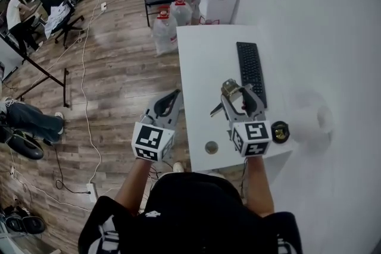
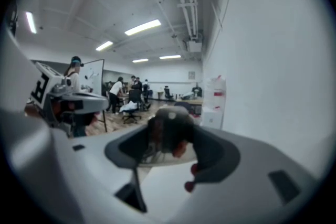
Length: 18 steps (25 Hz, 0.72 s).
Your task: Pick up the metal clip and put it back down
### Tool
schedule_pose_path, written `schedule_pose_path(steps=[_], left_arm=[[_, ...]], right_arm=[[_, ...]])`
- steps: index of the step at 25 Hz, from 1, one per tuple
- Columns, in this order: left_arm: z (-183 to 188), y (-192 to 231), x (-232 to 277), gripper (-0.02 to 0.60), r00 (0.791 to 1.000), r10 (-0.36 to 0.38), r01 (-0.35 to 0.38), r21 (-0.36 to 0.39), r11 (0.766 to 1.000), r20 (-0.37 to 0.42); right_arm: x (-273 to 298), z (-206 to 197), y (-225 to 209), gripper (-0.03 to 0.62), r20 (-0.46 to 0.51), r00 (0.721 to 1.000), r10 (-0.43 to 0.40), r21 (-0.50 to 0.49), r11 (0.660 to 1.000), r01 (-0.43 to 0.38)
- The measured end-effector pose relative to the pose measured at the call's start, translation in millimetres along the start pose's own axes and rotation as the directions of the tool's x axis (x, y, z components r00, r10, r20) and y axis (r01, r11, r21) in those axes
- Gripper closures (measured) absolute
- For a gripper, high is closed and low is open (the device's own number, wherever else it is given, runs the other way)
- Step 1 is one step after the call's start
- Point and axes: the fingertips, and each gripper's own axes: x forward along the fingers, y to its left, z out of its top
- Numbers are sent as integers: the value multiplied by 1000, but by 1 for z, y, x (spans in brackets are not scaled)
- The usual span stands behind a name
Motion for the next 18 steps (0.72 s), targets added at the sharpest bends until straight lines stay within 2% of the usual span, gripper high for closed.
schedule_pose_path(steps=[9,15,18], left_arm=[[44,-10,-14,557,996,-18,13,55,998,88],[53,-11,-19,557,994,-26,24,28,999,108],[49,-9,-20,557,995,-19,15,41,999,95]], right_arm=[[-32,44,8,309,125,992,-34,-32,999,39],[-36,55,13,309,143,989,-46,-61,997,55],[-37,56,15,309,145,988,-48,-78,995,60]])
